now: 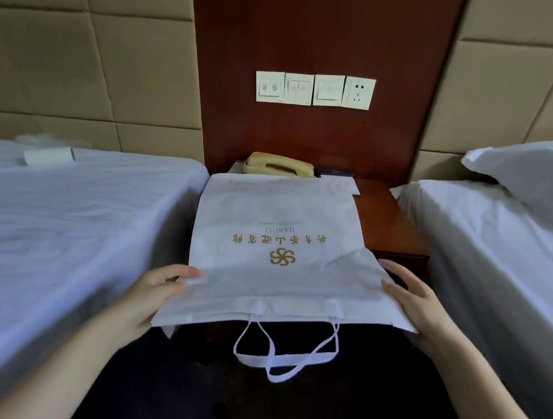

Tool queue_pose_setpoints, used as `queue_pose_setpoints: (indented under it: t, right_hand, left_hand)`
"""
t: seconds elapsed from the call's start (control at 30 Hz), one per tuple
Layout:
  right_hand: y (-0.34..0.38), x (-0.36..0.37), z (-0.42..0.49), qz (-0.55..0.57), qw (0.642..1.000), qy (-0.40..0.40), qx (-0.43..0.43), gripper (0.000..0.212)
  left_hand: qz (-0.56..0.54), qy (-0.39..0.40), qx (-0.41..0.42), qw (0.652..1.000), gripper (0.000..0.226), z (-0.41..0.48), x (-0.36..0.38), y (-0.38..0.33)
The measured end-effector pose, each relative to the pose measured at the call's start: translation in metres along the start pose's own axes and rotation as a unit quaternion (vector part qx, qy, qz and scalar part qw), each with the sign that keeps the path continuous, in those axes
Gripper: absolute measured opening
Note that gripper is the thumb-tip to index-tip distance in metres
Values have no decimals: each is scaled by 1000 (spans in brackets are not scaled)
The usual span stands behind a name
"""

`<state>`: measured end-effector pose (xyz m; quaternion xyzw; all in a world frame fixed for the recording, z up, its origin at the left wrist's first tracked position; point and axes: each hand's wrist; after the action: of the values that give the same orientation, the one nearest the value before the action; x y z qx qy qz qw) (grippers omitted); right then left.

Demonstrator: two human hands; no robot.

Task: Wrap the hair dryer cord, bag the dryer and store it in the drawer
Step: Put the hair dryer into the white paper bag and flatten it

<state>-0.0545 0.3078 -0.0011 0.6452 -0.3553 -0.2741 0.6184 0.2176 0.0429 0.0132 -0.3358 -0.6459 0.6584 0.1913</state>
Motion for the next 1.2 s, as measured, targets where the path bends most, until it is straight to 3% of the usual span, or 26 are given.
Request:
queue_pose_setpoints:
  t: [0.07,0.2,0.3,0.43,0.57,0.67,0.77,0.97,1.13,1.2]
  right_hand:
    - [14,7,6,68,997,-24,7,15]
    - [44,18,25,278,958,0,68,42]
    - [65,25,51,367,926,-13,84,44]
    - [80,36,92,369,925,-63,58,39]
    - [95,45,125,344,936,-57,43,33]
    - [102,51,150,315,947,-51,33,27]
    - [105,59,175,280,959,-34,34,26]
    - [93,75,221,113,992,-54,-15,21]
    - [73,76,258,-52,994,-94,-29,4]
    - [68,77,260,-60,995,-74,-27,13]
  left_hand:
    - [-88,-13,-11,996,23,10,3,-17]
    - [-258,-37,-61,964,18,44,1,-44]
    - [-279,-45,-41,958,18,76,1,-60]
    - [-338,-89,-36,936,25,107,10,-83]
    - [-393,-159,-31,905,22,143,10,-96]
    - [-423,-156,-13,893,34,163,11,-104]
    - [-376,-150,7,914,57,182,11,-108]
    - [-190,-164,92,964,38,224,18,-113]
    - [40,-140,103,984,63,262,26,-106]
    - [102,-109,84,985,63,270,33,-100]
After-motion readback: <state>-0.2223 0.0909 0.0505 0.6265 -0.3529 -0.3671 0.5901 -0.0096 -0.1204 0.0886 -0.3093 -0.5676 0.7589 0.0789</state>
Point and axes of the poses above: each hand's wrist, its own z-axis towards the middle knuckle, its own x-axis out of the palm, y = z × x, and after that the axes turned 5 degrees about x, right-handed
